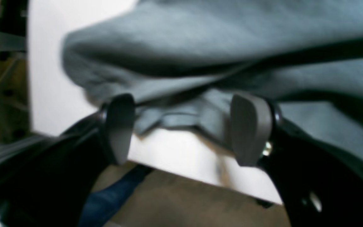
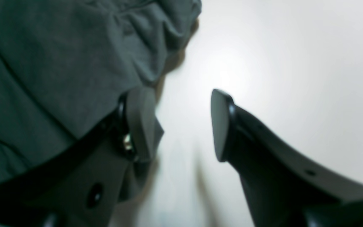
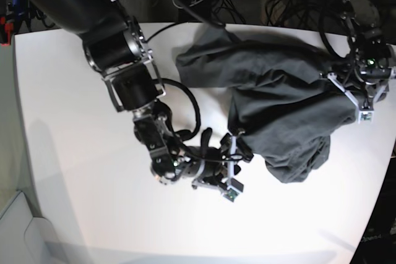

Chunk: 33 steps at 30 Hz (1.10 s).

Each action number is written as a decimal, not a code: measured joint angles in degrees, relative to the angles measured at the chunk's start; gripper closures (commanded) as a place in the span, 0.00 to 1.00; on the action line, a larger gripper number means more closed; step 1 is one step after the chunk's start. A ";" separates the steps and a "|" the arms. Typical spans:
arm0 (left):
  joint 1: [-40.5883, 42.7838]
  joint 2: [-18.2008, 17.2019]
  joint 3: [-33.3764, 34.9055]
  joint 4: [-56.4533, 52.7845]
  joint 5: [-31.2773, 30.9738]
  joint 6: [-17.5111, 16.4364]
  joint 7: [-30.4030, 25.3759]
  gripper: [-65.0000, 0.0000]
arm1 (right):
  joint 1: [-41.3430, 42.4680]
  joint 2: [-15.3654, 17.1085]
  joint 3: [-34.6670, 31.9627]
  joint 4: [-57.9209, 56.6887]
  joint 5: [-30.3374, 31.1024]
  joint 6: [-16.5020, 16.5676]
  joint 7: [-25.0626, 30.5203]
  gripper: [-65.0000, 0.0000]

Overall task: Layout the t-shirt on the table in an organized manner, then fold the t-shirt properly
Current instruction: 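Move the right gripper to the shirt's bunched side and grasp it, then lift the shirt with both grippers, bringing them toward each other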

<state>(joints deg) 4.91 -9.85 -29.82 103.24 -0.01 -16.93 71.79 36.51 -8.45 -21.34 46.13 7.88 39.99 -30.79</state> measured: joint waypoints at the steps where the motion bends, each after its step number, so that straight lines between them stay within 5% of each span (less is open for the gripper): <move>1: -0.81 0.85 0.98 -0.02 0.28 -0.02 0.17 0.29 | -0.76 -0.02 -0.02 0.83 0.07 0.02 -0.07 0.55; 6: -8.22 4.61 8.44 0.00 -0.37 -0.15 -0.42 0.29 | -2.80 0.22 -0.11 6.19 -0.13 0.04 -1.97 0.55; 14: -9.57 8.52 10.23 -11.69 7.39 0.24 -4.44 0.29 | -5.16 10.86 0.22 18.58 -0.11 -0.22 -5.79 0.55; 21: -10.54 11.85 12.87 -19.10 11.78 0.94 -9.81 0.29 | -7.85 15.34 0.07 26.62 0.13 -0.17 -5.33 0.55; 28: -10.10 18.82 27.50 -20.65 10.62 0.11 -10.38 0.29 | -8.61 15.54 0.04 27.93 0.55 0.04 -8.20 0.55; 33: -9.33 18.69 30.32 -18.93 10.29 0.00 -8.81 0.29 | -8.50 15.41 0.07 28.00 0.44 0.04 -8.26 0.54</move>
<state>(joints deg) -4.43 8.84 0.49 84.31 10.28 -16.93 62.98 28.01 6.96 -21.28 74.13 8.32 40.03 -39.05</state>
